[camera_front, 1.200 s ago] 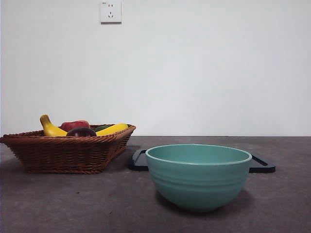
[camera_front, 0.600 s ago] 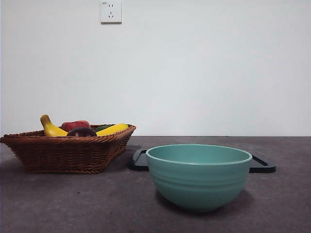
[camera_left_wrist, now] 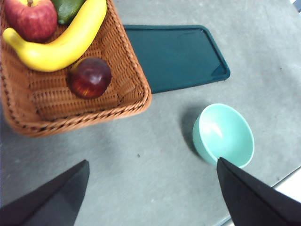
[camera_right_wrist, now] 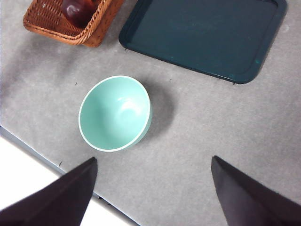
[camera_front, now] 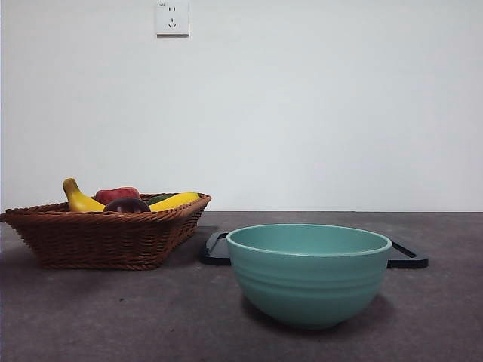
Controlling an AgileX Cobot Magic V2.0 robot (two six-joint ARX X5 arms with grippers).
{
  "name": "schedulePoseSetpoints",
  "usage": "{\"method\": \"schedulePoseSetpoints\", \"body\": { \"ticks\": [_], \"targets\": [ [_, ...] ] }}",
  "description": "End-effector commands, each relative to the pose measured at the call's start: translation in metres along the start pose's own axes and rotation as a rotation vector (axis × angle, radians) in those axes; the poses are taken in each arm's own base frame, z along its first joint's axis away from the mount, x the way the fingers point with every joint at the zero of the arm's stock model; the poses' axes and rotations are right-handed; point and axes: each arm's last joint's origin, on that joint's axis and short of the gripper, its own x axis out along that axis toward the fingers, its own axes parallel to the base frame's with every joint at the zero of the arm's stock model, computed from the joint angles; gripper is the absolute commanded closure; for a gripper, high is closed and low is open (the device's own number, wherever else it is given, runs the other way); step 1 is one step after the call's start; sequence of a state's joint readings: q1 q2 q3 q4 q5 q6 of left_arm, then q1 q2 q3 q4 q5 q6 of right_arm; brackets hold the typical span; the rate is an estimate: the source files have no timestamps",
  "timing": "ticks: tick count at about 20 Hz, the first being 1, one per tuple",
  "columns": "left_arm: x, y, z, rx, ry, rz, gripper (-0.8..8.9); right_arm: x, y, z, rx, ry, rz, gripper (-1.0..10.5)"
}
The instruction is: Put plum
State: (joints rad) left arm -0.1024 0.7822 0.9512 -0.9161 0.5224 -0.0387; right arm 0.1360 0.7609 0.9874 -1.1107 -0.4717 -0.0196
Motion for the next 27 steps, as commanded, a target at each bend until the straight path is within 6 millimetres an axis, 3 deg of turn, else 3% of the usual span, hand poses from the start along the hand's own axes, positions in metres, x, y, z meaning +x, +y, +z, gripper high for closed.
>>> {"method": "schedulePoseSetpoints", "body": {
  "ticks": [1,5,9,14,19,27],
  "targets": [
    [0.001,-0.003,0.015,-0.003,-0.018,0.001,3.78,-0.003,0.002,0.004,-0.004,-0.021,0.005,5.6],
    [0.013,-0.006,0.040,0.019,0.015,0.064,3.80,-0.003,0.002,0.004,-0.004,-0.021,0.005,5.6],
    [0.039,-0.009,0.070,0.051,0.068,0.134,3.81,-0.003,0.002,0.004,-0.005,-0.022,0.005,5.6],
    [0.094,-0.006,0.096,0.080,0.177,0.231,3.81,-0.003,0.002,0.004,-0.005,-0.022,0.005,5.6],
    [0.154,0.007,0.097,0.091,0.256,0.241,3.81,-0.003,0.002,0.004,-0.005,-0.022,0.005,5.6],
    [0.226,0.032,0.081,0.098,0.361,0.310,3.80,-0.003,0.002,0.004,-0.005,-0.022,0.005,5.6]
  ]
}}
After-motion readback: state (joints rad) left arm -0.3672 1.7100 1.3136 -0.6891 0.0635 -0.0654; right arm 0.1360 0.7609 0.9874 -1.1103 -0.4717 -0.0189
